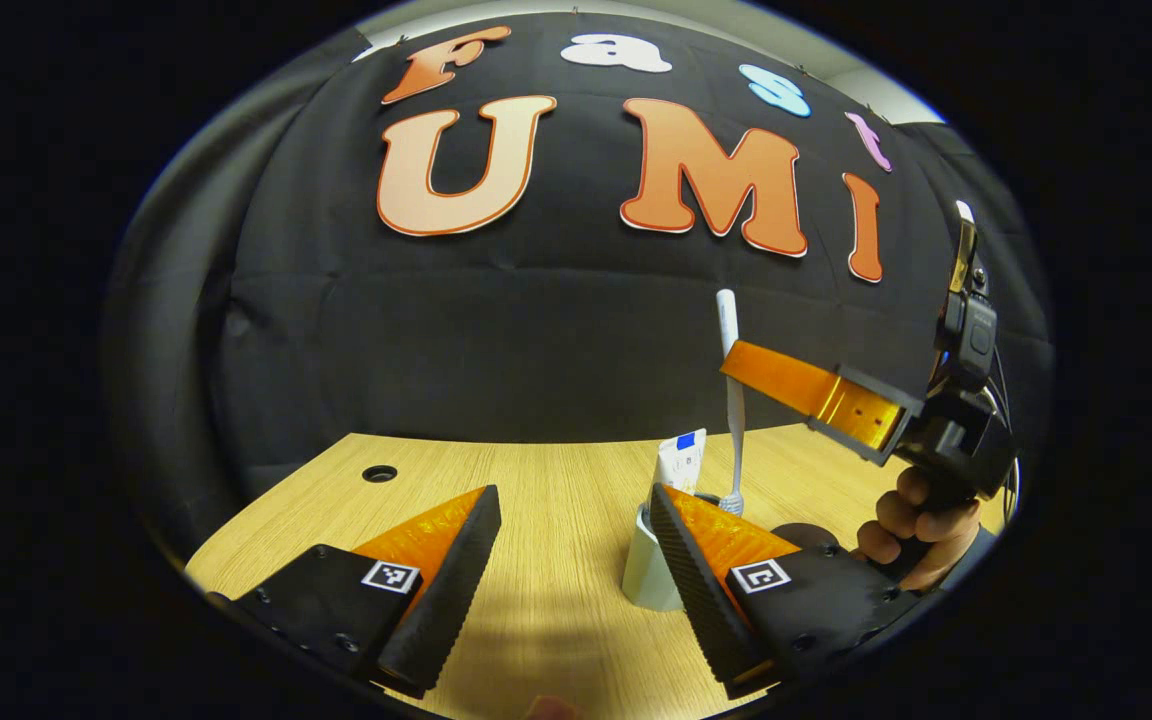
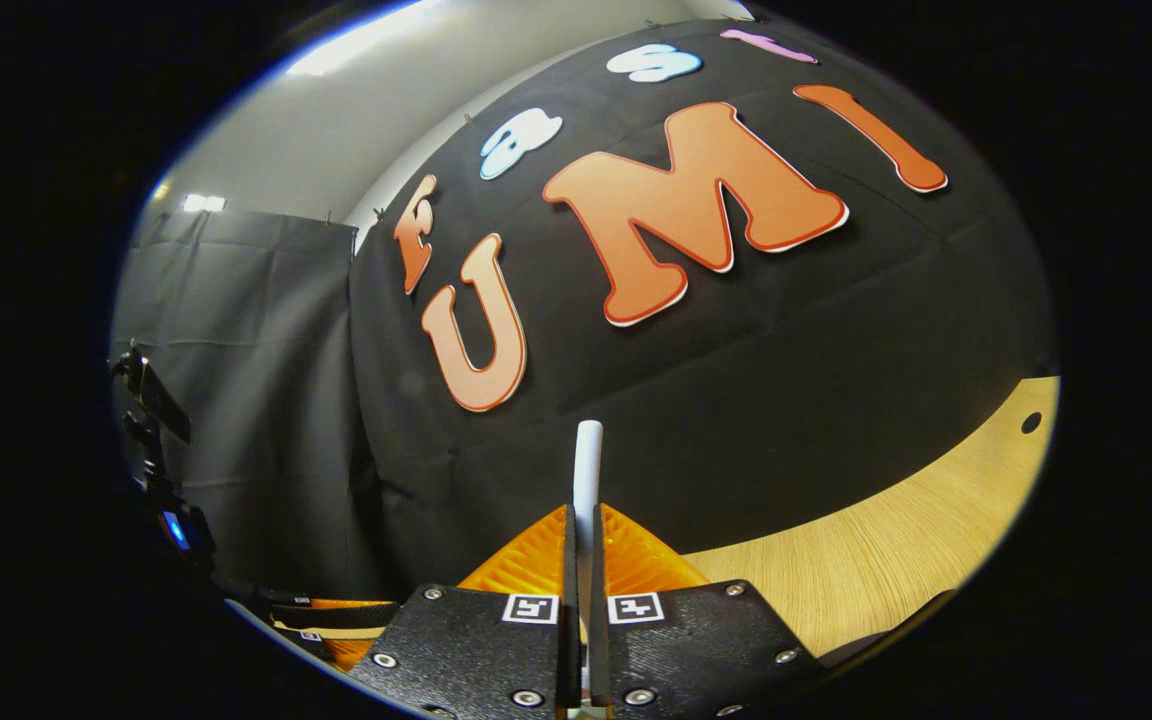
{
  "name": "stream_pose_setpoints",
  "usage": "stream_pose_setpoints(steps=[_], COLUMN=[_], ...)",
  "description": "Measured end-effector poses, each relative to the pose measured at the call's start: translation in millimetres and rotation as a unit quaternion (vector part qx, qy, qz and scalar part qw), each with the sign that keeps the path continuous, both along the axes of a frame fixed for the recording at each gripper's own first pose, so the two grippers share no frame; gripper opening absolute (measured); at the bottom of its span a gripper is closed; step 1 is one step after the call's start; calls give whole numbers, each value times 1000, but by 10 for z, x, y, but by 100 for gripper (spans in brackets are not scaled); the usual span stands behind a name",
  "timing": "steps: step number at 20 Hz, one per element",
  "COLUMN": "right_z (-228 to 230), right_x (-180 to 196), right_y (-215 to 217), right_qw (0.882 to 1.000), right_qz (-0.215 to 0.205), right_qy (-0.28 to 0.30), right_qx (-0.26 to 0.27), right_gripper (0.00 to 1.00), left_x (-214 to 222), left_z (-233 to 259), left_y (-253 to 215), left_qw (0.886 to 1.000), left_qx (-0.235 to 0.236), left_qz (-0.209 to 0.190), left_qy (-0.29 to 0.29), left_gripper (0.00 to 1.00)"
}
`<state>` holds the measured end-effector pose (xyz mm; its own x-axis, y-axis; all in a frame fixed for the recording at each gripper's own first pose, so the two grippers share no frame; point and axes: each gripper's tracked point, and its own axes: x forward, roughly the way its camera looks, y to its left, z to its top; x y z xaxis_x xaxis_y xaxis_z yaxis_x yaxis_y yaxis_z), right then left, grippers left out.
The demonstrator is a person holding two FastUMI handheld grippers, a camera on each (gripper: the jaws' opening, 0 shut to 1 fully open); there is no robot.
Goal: Put the toothbrush and toothpaste on the desktop into the cup, then pick up the cup and place it on the coaster on the desktop.
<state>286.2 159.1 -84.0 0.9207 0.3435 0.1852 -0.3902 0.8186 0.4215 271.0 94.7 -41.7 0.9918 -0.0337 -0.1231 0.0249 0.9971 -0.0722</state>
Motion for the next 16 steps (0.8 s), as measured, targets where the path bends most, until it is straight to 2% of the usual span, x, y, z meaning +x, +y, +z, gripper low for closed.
stream_pose_setpoints(steps=[3,12,14,16], right_z=[-40,-261,-176,-66], right_x=[3,-113,-205,-305], right_y=[63,57,2,-94], right_qw=[1000,999,999,997], right_qz=[11,23,27,24], right_qy=[-9,9,3,-3], right_qx=[6,-39,-46,-68], right_gripper=[5,9,13,22], left_x=[-36,-101,-126,-150], left_z=[-58,15,93,195], left_y=[-14,-196,-246,-339], left_qw=[1000,1000,1000,999], left_qx=[4,4,14,18], left_qz=[-1,-15,-14,-20], left_qy=[3,14,14,17], left_gripper=[98,98,98,97])
